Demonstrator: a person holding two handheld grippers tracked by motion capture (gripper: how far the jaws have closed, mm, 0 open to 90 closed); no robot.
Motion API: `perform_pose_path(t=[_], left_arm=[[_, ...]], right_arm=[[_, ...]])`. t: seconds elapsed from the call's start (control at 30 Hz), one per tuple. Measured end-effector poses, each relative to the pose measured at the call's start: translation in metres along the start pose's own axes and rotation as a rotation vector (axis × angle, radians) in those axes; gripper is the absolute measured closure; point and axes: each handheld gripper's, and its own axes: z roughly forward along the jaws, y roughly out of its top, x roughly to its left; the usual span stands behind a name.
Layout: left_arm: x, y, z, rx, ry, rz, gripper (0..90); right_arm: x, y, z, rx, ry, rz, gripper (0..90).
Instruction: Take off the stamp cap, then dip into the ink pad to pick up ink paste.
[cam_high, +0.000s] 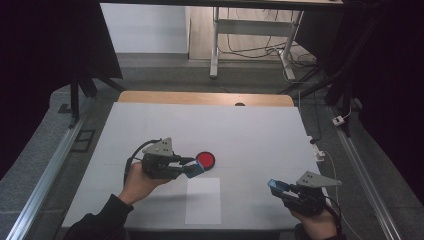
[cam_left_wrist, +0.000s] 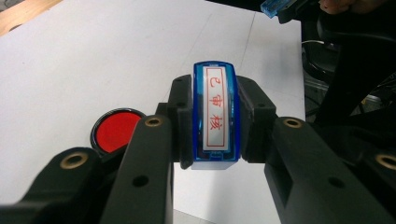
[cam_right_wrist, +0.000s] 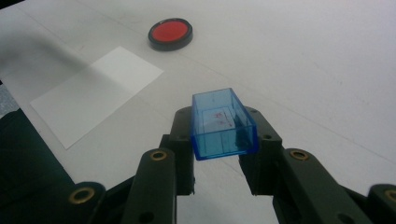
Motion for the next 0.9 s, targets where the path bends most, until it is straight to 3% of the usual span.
perform_pose_path(t=[0.33,0.9], left_arm=[[0.001,0.002,0.002,0.008,0.013,0.000,70.0],[0.015,0.005,0.013,0.066,0.051,-0.056,70.0]], right_arm=[[-0.001,-0.001,-0.001,0.007,0.004,0.003,68.4],[0.000,-0.001,0.000,0.011,0.007,-0.006,68.3]])
